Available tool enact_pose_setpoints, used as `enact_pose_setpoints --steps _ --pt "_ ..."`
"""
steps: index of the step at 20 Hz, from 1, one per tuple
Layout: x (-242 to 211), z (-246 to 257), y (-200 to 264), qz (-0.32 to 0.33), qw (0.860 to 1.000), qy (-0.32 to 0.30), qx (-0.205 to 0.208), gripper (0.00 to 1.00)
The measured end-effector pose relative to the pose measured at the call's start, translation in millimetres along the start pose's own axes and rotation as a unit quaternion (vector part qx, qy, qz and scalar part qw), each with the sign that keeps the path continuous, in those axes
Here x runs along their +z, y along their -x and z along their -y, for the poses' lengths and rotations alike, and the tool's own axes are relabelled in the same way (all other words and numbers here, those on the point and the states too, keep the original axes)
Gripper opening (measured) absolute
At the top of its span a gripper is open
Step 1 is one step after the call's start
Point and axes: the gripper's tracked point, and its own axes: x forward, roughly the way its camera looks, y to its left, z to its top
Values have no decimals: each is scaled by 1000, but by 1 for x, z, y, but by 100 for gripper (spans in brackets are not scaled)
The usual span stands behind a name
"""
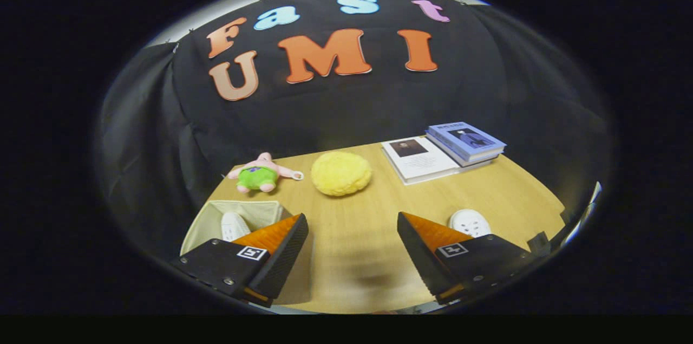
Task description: Open the storage box then place both shoes into the box .Put the left shoe in first, then the right shoe, with the right side of both shoes facing outward in a uniform manner.
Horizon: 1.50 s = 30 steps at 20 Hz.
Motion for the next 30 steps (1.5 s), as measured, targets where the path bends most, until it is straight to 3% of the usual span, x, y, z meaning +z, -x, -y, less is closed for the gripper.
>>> enact_pose_setpoints --steps 12,17,23,30 --pt "-44 162 3 -35 992 -15 -123 99" --pt "-78 206 1 -66 986 -24 -149 98" --pt "-125 224 -10 -115 981 -35 -153 86" --pt "-153 223 -30 -154 975 -57 -149 61"
